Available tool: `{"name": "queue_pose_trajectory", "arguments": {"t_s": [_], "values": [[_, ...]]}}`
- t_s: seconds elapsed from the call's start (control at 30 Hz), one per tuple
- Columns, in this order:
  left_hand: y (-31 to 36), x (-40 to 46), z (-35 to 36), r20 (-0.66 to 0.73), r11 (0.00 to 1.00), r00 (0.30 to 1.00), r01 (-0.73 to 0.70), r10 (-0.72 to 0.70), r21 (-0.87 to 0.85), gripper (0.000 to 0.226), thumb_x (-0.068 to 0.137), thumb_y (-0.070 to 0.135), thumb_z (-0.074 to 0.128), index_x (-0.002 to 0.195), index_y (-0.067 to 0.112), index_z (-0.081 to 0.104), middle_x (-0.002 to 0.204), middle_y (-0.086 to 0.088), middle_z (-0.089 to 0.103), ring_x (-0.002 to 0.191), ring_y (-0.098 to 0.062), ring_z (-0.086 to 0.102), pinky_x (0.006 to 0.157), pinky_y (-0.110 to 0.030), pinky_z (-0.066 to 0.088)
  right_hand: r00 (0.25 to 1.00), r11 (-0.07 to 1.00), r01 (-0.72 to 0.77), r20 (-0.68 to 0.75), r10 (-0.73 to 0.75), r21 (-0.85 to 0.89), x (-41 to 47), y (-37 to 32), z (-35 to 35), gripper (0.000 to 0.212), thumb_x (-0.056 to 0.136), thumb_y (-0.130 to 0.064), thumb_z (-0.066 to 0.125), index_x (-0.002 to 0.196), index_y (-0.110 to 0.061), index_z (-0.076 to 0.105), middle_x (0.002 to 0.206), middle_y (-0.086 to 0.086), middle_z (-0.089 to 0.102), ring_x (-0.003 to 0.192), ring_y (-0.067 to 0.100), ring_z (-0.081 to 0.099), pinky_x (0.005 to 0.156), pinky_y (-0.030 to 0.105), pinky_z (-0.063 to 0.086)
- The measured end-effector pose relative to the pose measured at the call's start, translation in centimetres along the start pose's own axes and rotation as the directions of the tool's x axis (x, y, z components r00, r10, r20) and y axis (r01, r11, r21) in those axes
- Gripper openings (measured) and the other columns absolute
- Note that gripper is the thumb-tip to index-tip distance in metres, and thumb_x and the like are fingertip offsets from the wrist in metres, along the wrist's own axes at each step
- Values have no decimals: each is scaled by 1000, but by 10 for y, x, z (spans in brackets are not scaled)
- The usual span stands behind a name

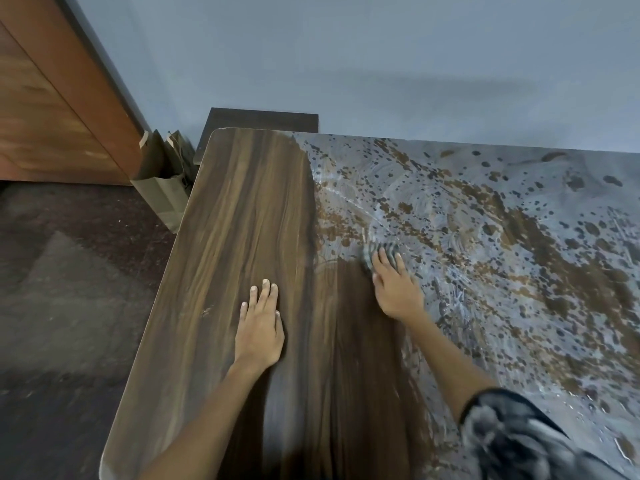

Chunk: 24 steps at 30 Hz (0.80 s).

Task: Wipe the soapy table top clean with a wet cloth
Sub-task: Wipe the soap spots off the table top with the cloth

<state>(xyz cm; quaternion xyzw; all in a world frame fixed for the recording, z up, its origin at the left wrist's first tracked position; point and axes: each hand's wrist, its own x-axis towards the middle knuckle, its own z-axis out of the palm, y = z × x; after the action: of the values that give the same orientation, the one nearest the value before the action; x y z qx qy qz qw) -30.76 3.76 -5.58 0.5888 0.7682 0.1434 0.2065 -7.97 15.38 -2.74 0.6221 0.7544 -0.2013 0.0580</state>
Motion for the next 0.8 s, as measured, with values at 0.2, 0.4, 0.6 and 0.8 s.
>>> {"name": "queue_pose_trajectory", "arguments": {"t_s": [0.2, 0.4, 0.6, 0.8], "values": [[4, 6, -4, 15, 1000, 1000, 11, -12, 16, 51, 99, 16, 29, 148, 17, 15, 156, 1, 7, 144, -21, -1, 115, -38, 4, 965, 965, 260, -45, -260, 14, 6, -86, 25, 53, 100, -21, 31, 150, -26, 12, 157, -8, 6, 145, 17, -1, 115, 44, 8], [0, 29, -5, 10, 999, 1000, -21, 20, 27, 49, 99, 17, 29, 147, 16, 16, 156, 1, 9, 144, -22, 0, 115, -37, 3, 925, 925, 381, 10, -381, -9, -71, -47, 38, 49, 89, -33, 32, 138, -34, 41, 143, -16, 40, 135, 7, 31, 103, 37, 35], [5, 64, -7, 21, 999, 1000, -23, 22, 46, 50, 100, 20, 27, 147, 16, 14, 156, 0, 7, 144, -22, -1, 116, -38, 3, 993, 994, 103, -51, -105, -37, 20, 0, 1, 49, 101, -36, 11, 149, -32, 4, 155, -14, 2, 143, 12, -7, 117, 41, 11], [11, 90, -9, 10, 998, 999, -32, 31, 48, 50, 100, 20, 27, 148, 18, 13, 156, 1, 6, 144, -22, -2, 115, -39, 2, 994, 996, 87, -66, -87, -2, 90, -65, -8, 54, 101, -24, 25, 150, -26, 2, 158, -6, -1, 144, 19, -7, 115, 45, 4]]}}
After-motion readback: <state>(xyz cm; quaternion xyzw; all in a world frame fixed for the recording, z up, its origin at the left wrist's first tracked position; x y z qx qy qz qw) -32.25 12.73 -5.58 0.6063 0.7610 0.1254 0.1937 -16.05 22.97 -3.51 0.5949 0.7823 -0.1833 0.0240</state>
